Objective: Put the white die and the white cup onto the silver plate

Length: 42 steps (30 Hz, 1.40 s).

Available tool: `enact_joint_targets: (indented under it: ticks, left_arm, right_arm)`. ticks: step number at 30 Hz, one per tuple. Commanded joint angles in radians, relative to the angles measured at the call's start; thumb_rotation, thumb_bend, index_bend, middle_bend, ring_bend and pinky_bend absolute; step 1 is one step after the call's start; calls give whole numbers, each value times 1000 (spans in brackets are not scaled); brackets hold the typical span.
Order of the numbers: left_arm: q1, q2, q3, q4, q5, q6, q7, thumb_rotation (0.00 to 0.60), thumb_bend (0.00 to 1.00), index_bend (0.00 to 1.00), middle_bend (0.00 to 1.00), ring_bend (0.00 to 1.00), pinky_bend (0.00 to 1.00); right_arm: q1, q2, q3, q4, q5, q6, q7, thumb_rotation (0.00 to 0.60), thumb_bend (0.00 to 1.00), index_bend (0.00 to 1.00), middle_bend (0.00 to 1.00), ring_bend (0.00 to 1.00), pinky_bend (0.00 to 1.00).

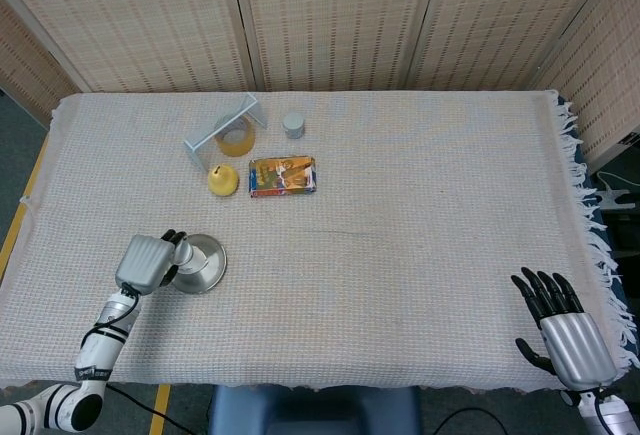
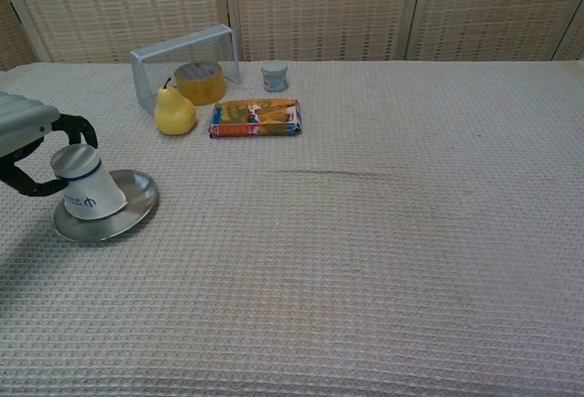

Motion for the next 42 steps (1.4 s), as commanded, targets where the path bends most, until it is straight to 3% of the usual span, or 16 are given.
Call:
enact_joint_targets:
  ticks: [1, 6, 11, 15, 27, 35, 42]
  left_arm:
    - [3, -34, -9, 45, -4, 32, 31, 600, 445, 577, 813, 803, 982]
    - [5, -23, -12, 16, -16, 17, 10, 600, 443, 578, 814, 803, 982]
    - [1, 58, 3, -104, -20, -77, -111, 600, 445, 577, 814, 804, 982]
    - [-2, 84, 8, -127, -14, -91, -132, 600, 444, 573, 813, 804, 982]
    - [55, 32, -16, -19, 37, 109, -91, 600, 448, 563, 807, 807, 983]
    - [102, 74, -17, -6, -36, 110, -99, 600, 448, 563, 806, 806, 983]
    - [109, 59, -11, 54, -65, 71, -112, 600, 440, 535, 779, 806, 982]
  right_arm:
    - [0, 0, 0, 0, 1, -1, 0, 600, 135, 0, 0, 0, 0]
    - [2, -1, 0, 2, 1, -5, 0, 600, 135, 0, 0, 0, 0]
    - [2, 0, 0, 1, 1, -4, 3, 600, 135, 0, 0, 0, 0]
    - [1, 1, -2, 1, -3, -1, 3, 600, 135, 0, 0, 0, 0]
    - [-2, 5, -3, -2, -9, 5, 12, 600, 135, 0, 0, 0, 0]
    - [-3, 11, -5, -2, -12, 8, 22, 600, 135, 0, 0, 0, 0]
    - [-6, 10, -8, -4, -21, 13, 19, 600, 135, 0, 0, 0, 0]
